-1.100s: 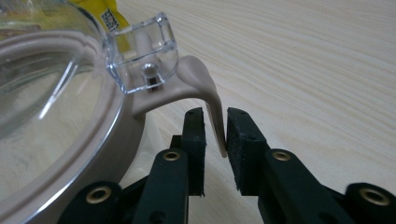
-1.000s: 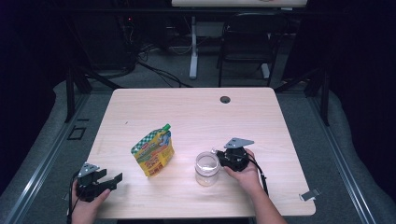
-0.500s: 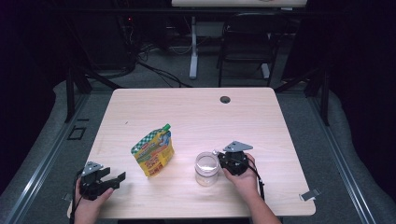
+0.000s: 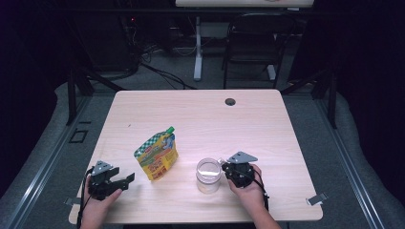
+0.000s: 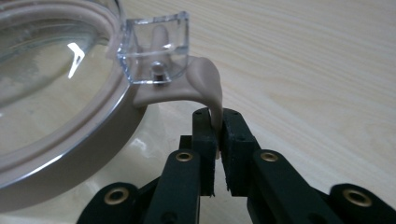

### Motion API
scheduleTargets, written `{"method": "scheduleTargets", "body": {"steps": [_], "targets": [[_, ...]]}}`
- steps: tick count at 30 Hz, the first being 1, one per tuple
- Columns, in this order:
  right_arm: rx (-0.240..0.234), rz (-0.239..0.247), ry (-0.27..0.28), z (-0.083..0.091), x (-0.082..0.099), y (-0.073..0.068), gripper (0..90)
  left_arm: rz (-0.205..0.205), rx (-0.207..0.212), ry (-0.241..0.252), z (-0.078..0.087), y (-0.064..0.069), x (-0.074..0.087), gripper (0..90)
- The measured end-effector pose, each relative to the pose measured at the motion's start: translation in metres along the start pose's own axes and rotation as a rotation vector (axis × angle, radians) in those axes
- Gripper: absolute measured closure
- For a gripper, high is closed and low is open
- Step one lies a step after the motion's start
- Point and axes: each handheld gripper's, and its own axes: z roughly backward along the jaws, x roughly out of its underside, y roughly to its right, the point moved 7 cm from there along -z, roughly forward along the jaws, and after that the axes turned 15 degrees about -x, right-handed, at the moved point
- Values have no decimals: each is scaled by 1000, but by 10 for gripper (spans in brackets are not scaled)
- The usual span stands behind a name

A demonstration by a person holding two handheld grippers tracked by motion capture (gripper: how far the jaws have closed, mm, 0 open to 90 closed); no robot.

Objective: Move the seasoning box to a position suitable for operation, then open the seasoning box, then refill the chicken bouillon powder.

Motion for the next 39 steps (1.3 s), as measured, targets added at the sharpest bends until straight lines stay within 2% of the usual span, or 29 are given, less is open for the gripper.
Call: {"method": "scheduleTargets", "body": {"steps": [2, 4, 5, 7, 12, 16, 19, 24, 27, 32, 37, 39], "targets": [[-60, -30, 26, 5, -1, -4, 789, 2, 6, -1, -1, 1, -1, 280], [-68, -29, 36, 8, -2, -4, 775, 5, 9, 2, -2, 2, -2, 281], [-102, -32, 47, 13, -3, -4, 740, 6, 10, 6, -2, 2, -3, 291], [-120, -34, 42, 17, -3, -6, 720, 3, 19, 3, -1, 2, -4, 296], [-125, -5, 22, 27, -5, -6, 688, 9, 16, -1, 0, 1, -6, 348], [-121, 4, 37, 37, -11, -3, 690, 30, 19, -1, 3, -2, -7, 384], [-114, -11, 68, 46, -16, 1, 691, 37, 19, 14, 5, -4, -8, 384], [-101, -32, 89, 48, -19, 3, 697, 36, 11, 23, 7, -4, -8, 392], [-92, -20, 100, 47, -22, 0, 697, 28, -1, 21, 8, -3, -9, 392], [-82, -3, 105, 49, -26, -5, 701, 17, 13, 24, 9, 1, -9, 391], [-67, 5, 151, 53, -34, -7, 682, 6, 17, 36, 11, 3, -8, 392], [-62, -1, 165, 54, -37, -8, 683, 12, 7, 43, 12, 1, -7, 392]]}}
